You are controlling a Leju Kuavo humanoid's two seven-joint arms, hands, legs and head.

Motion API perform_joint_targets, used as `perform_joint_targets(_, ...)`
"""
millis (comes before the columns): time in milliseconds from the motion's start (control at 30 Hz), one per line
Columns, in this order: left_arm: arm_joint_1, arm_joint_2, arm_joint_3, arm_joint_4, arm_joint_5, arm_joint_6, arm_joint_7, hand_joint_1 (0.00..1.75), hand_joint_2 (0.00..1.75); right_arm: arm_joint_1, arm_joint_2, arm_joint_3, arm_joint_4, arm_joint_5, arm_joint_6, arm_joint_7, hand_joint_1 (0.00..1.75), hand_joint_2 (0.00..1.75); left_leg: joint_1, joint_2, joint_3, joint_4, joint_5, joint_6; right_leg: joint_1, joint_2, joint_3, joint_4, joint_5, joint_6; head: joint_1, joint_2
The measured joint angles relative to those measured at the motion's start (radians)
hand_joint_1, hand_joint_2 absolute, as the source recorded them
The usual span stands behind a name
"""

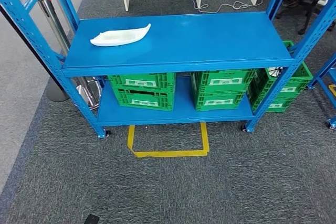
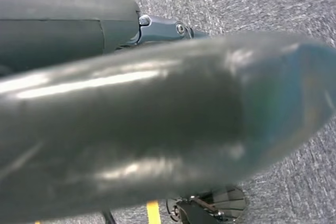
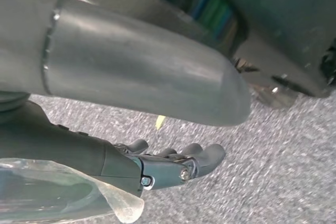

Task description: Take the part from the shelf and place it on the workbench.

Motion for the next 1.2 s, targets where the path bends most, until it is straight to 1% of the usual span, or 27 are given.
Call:
perform_joint_targets(33, 0.0, 0.0, 0.0, 0.0, 0.0, 0.0, 0.0, 0.0, 0.0, 0.0, 0.0, 0.0, 0.0, 0.001, -0.001, 0.0, 0.0, 0.0, 0.002, -0.002, -0.008, 0.025, -0.015, -0.006, -0.002, 0.001, 0.007, -0.004, -0.002, -0.006, -0.002, 0.0)
perform_joint_targets(67, -0.001, 0.001, 0.0, 0.0, 0.0, 0.0, 0.0, 0.0, 0.0, -0.001, 0.0, 0.0, 0.0, 0.002, -0.002, 0.0, 0.0, 0.0, 0.004, -0.005, -0.029, 0.072, -0.039, -0.012, -0.005, 0.002, 0.014, -0.007, -0.005, -0.011, -0.005, 0.0)
perform_joint_targets(133, 0.0, 0.001, 0.0, 0.0, 0.0, 0.0, 0.0, 0.0, 0.0, -0.002, 0.0, 0.0, 0.0, 0.002, -0.003, -0.001, 0.0, 0.0, 0.009, -0.009, -0.104, 0.212, -0.09, -0.02, -0.006, 0.006, 0.025, -0.009, -0.014, -0.018, -0.009, 0.0)
perform_joint_targets(167, 0.001, 0.001, 0.0, 0.0, 0.0, 0.0, 0.0, 0.0, 0.0, -0.002, 0.0, -0.001, 0.0, 0.002, -0.003, -0.001, 0.0, 0.0, 0.011, -0.009, -0.14, 0.268, -0.1, -0.023, -0.006, 0.009, 0.031, -0.009, -0.019, -0.019, -0.009, 0.0)
perform_joint_targets(200, 0.003, 0.001, 0.0, 0.0, 0.0, 0.0, 0.0, 0.0, 0.0, -0.001, 0.0, -0.001, 0.0, 0.002, -0.004, -0.001, 0.0, 0.0, 0.014, -0.009, -0.163, 0.292, -0.09, -0.025, -0.007, 0.012, 0.038, -0.009, -0.025, -0.018, -0.009, 0.0)
perform_joint_targets(233, 0.004, 0.001, 0.0, 0.0, 0.0, 0.0, 0.0, 0.0, 0.0, -0.001, 0.0, -0.001, 0.0, 0.002, -0.005, -0.001, 0.0, 0.0, 0.016, -0.009, -0.168, 0.277, -0.058, -0.026, -0.007, 0.016, 0.047, -0.009, -0.031, -0.016, -0.009, 0.0)
perform_joint_targets(300, 0.006, 0.002, 0.0, 0.0, 0.0, 0.0, 0.0, 0.0, 0.0, 0.0, 0.001, -0.001, 0.0, 0.002, -0.006, 0.0, 0.0, 0.0, 0.018, -0.01, -0.139, 0.165, 0.036, -0.025, -0.01, 0.022, 0.063, -0.009, -0.045, -0.008, -0.009, 0.0)
perform_joint_targets(333, 0.006, 0.002, 0.001, 0.0, 0.0, 0.0, 0.0, 0.0, 0.0, -0.001, 0.001, -0.001, 0.0, 0.003, -0.006, 0.0, 0.0, 0.0, 0.017, -0.012, -0.119, 0.108, 0.067, -0.023, -0.01, 0.025, 0.069, -0.008, -0.053, -0.001, -0.01, 0.0)
perform_joint_targets(367, 0.005, 0.002, 0.001, 0.001, 0.0, 0.001, 0.0, 0.0, 0.0, -0.001, 0.001, -0.001, 0.0, 0.003, -0.007, 0.0, 0.0, 0.0, 0.015, -0.014, -0.104, 0.066, 0.078, -0.018, -0.009, 0.026, 0.071, -0.007, -0.059, 0.006, -0.01, 0.0)
perform_joint_targets(400, 0.004, 0.002, 0.001, 0.001, 0.0, 0.001, 0.0, 0.0, 0.0, -0.002, 0.001, -0.001, 0.0, 0.003, -0.007, 0.0, 0.0, 0.0, 0.013, -0.016, -0.097, 0.046, 0.074, -0.013, -0.008, 0.027, 0.071, -0.008, -0.062, 0.013, -0.01, 0.0)
perform_joint_targets(467, 0.003, 0.001, 0.001, 0.002, 0.0, 0.001, -0.001, 0.0, 0.0, -0.002, 0.001, -0.001, 0.0, 0.002, -0.008, 0.0, 0.0, 0.0, 0.01, -0.018, -0.091, 0.031, 0.06, 0.0, -0.008, 0.026, 0.075, -0.014, -0.065, 0.026, -0.01, 0.0)
perform_joint_targets(533, 0.005, -0.001, 0.001, 0.002, 0.0, 0.002, -0.001, 0.0, 0.0, -0.002, 0.001, -0.001, 0.0, 0.002, -0.009, 0.0, 0.0, 0.0, 0.014, -0.018, -0.085, 0.023, 0.06, 0.01, -0.01, 0.024, 0.075, -0.019, -0.07, 0.035, -0.009, 0.0)
perform_joint_targets(567, 0.005, -0.001, 0.001, 0.002, 0.0, 0.002, -0.001, 0.0, 0.0, -0.003, 0.001, -0.001, 0.0, 0.002, -0.009, 0.0, 0.0, 0.0, 0.016, -0.018, -0.082, 0.019, 0.061, 0.012, -0.01, 0.024, 0.075, -0.019, -0.072, 0.036, -0.009, 0.0)
perform_joint_targets(667, 0.005, -0.002, 0.001, 0.002, 0.0, 0.001, -0.001, 0.0, 0.0, -0.003, 0.001, -0.001, 0.0, 0.002, -0.009, 0.0, 0.0, 0.0, 0.017, -0.018, -0.081, 0.018, 0.062, 0.013, -0.011, 0.023, 0.073, -0.018, -0.074, 0.037, -0.009, 0.0)
perform_joint_targets(733, 0.005, -0.001, 0.001, 0.002, 0.0, 0.002, -0.001, 0.0, 0.0, -0.003, 0.001, -0.001, 0.0, 0.002, -0.009, 0.0, 0.0, 0.0, 0.016, -0.018, -0.077, 0.016, 0.06, 0.016, -0.01, 0.02, 0.065, 0.003, -0.085, 0.037, -0.006, 0.0)
perform_joint_targets(767, 0.004, 0.0, 0.002, 0.002, 0.0, 0.003, -0.001, 0.0, 0.0, -0.003, 0.001, -0.001, 0.0, 0.002, -0.009, 0.0, 0.0, 0.0, 0.014, -0.017, -0.074, 0.015, 0.057, 0.022, -0.01, 0.018, 0.028, 0.07, -0.111, 0.038, -0.004, 0.0)
perform_joint_targets(800, 0.004, 0.0, 0.002, 0.002, 0.0, 0.004, -0.002, 0.0, 0.0, -0.002, 0.001, -0.001, 0.0, 0.002, -0.009, 0.0, 0.0, 0.0, 0.009, -0.017, -0.063, 0.014, 0.049, 0.028, -0.008, 0.016, -0.016, 0.126, -0.108, 0.035, -0.001, 0.0)
perform_joint_targets(833, 0.004, 0.0, 0.002, 0.002, 0.0, 0.004, -0.002, 0.0, 0.0, -0.001, 0.001, -0.001, 0.0, 0.002, -0.009, 0.0, 0.0, 0.0, 0.005, -0.017, -0.05, 0.014, 0.036, 0.032, -0.005, 0.014, -0.043, 0.136, -0.079, 0.028, 0.0, 0.0)
perform_joint_targets(867, 0.003, -0.001, 0.002, 0.002, 0.0, 0.004, -0.002, 0.0, 0.0, 0.0, 0.001, -0.001, 0.0, 0.003, -0.009, 0.0, 0.0, 0.0, -0.001, -0.017, -0.036, 0.015, 0.022, 0.033, -0.001, 0.011, -0.063, 0.137, -0.052, 0.02, 0.001, 0.0)
perform_joint_targets(900, 0.002, -0.002, 0.002, 0.002, 0.0, 0.004, -0.002, 0.0, 0.0, -0.001, 0.0, -0.001, 0.0, 0.003, -0.01, 0.0, 0.0, 0.0, -0.004, -0.017, -0.024, 0.016, 0.01, 0.03, 0.004, 0.008, -0.048, 0.079, -0.008, 0.011, 0.001, 0.0)
perform_joint_targets(933, 0.001, -0.002, 0.002, 0.002, 0.0, 0.003, -0.002, 0.0, 0.0, -0.002, 0.0, -0.001, 0.0, 0.003, -0.011, 0.0, 0.0, 0.0, -0.005, -0.017, -0.021, 0.016, 0.003, 0.025, 0.008, 0.006, -0.027, 0.033, 0.007, 0.005, 0.0, 0.0)
perform_joint_targets(1000, -0.001, -0.003, 0.003, 0.003, 0.0, 0.002, -0.002, 0.0, 0.0, -0.002, 0.0, -0.001, 0.0, 0.003, -0.012, 0.0, 0.0, 0.0, -0.005, -0.015, -0.016, 0.013, -0.002, 0.015, 0.009, 0.008, -0.013, 0.017, -0.005, -0.001, 0.0, 0.0)
perform_joint_targets(1067, -0.002, -0.003, 0.004, 0.003, 0.0, 0.002, -0.002, 0.0, 0.0, 0.0, 0.001, -0.002, 0.0, 0.003, -0.013, -0.002, 0.0, 0.0, -0.003, -0.015, -0.015, 0.027, -0.013, 0.002, 0.004, 0.009, -0.001, 0.006, -0.007, -0.008, -0.002, 0.0)
perform_joint_targets(1100, -0.003, -0.002, 0.005, 0.003, 0.0, 0.002, -0.002, 0.0, 0.0, 0.0, 0.001, -0.002, 0.0, 0.004, -0.013, -0.002, 0.0, 0.0, -0.002, -0.016, -0.028, 0.06, -0.028, -0.004, 0.001, 0.009, 0.008, 0.0, -0.008, -0.012, -0.003, 0.0)
perform_joint_targets(1133, -0.003, -0.002, 0.006, 0.003, 0.0, 0.002, -0.002, 0.0, 0.0, -0.001, 0.002, -0.002, 0.0, 0.004, -0.013, -0.003, 0.0, 0.0, 0.002, -0.017, -0.056, 0.114, -0.049, -0.01, -0.001, 0.008, 0.016, -0.003, -0.011, -0.016, -0.005, 0.0)
perform_joint_targets(1167, -0.003, -0.002, 0.007, 0.003, 0.0, 0.002, -0.002, 0.0, 0.0, -0.001, 0.002, -0.002, 0.0, 0.004, -0.013, -0.004, 0.0, 0.0, 0.005, -0.017, -0.094, 0.181, -0.071, -0.016, -0.001, 0.008, 0.022, -0.004, -0.015, -0.019, -0.005, 0.0)
perform_joint_targets(1200, -0.002, -0.002, 0.008, 0.003, -0.001, 0.002, -0.002, 0.0, 0.0, -0.002, 0.003, -0.002, 0.0, 0.005, -0.013, -0.004, 0.0, 0.0, 0.007, -0.017, -0.115, 0.219, -0.085, -0.018, -0.001, 0.007, 0.025, -0.004, -0.018, -0.02, -0.005, 0.0)
